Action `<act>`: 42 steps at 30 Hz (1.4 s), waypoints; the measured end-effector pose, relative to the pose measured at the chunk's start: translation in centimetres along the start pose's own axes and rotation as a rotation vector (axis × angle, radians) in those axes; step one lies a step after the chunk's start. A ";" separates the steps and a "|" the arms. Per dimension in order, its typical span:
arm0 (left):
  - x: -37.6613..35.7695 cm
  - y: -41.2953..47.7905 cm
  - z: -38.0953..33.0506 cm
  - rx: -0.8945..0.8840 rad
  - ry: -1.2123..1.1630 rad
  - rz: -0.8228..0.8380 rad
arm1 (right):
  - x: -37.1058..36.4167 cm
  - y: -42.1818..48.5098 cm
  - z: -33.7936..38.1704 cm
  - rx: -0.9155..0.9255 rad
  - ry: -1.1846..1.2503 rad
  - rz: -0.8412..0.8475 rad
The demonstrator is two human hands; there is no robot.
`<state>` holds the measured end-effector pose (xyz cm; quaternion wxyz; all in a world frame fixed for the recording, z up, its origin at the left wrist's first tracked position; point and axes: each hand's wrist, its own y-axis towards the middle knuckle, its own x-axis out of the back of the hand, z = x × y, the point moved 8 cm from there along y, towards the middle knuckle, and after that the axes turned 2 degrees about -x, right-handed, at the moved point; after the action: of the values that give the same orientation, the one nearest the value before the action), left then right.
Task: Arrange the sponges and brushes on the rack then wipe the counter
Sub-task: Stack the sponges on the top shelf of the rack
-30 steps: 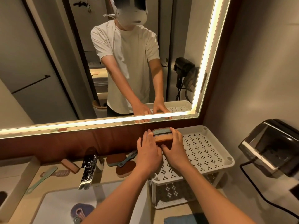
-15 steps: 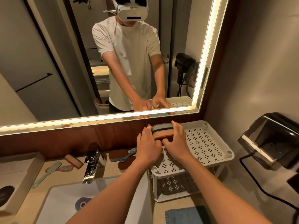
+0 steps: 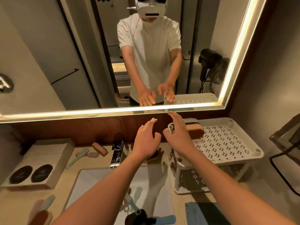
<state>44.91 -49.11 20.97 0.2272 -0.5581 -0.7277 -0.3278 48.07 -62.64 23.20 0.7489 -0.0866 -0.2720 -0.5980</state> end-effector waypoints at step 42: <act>11.9 -1.5 38.7 0.129 0.256 0.131 | -41.5 0.8 4.3 -0.183 0.048 0.331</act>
<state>41.56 -13.21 2.53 0.3742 -0.5422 -0.6744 -0.3334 41.84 -25.23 5.75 0.8324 -0.1838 -0.1806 -0.4907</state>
